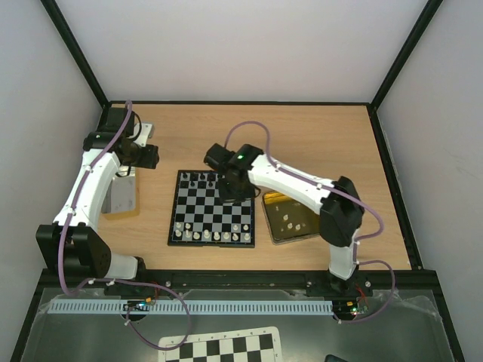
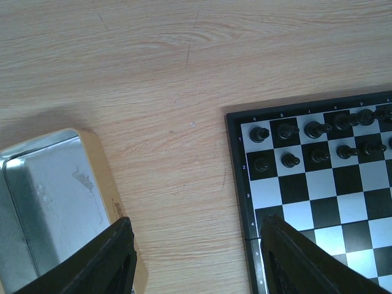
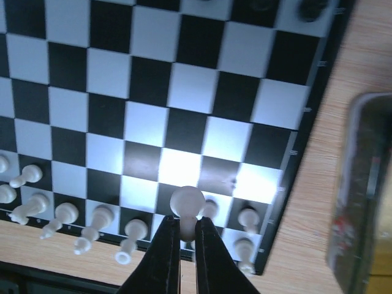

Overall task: Set up the chess pieces on the board
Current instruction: Place the chess piece on the chessboard.

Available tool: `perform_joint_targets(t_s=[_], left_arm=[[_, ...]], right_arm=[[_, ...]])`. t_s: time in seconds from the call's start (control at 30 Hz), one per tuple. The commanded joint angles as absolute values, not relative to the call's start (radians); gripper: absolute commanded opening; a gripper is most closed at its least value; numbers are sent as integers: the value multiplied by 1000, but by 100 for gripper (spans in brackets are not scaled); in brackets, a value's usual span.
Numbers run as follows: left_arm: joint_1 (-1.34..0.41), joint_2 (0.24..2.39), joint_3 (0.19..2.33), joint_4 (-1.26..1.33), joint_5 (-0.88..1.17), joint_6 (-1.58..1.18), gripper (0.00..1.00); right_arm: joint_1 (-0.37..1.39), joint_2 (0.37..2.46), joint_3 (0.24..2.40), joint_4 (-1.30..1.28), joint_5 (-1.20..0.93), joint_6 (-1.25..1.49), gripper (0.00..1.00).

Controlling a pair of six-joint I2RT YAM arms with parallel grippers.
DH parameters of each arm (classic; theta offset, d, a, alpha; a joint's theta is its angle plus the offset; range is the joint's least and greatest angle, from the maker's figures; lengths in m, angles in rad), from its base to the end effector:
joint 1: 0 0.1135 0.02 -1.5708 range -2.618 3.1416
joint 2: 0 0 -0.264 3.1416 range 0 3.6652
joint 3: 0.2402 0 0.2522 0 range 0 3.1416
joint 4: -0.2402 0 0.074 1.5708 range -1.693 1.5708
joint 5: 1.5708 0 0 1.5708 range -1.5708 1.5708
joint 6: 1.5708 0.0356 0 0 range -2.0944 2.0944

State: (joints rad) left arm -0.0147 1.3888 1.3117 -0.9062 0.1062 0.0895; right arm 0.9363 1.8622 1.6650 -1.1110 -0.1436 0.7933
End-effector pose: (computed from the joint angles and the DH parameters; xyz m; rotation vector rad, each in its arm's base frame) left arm 0.2816 -0.0079 0.3230 0.1737 2.5432 -0.1066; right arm 0.2189 0.3060 0.2717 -0.2466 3.0376 0.4484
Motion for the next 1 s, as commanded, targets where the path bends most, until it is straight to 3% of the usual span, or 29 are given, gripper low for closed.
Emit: perform_joint_targets(t_s=[0.0, 0.37, 0.97], left_arm=[[-17, 1379, 1320, -908, 125, 89, 57], [-18, 1370, 1307, -894, 135, 91, 57], [0, 1408, 1323, -881, 44, 59, 61]], right_arm=[[984, 1962, 1801, -1190, -151, 795, 2], [1018, 2158, 2029, -1285, -205, 724, 2], [1095, 2258, 2085, -1236, -186, 730, 2]])
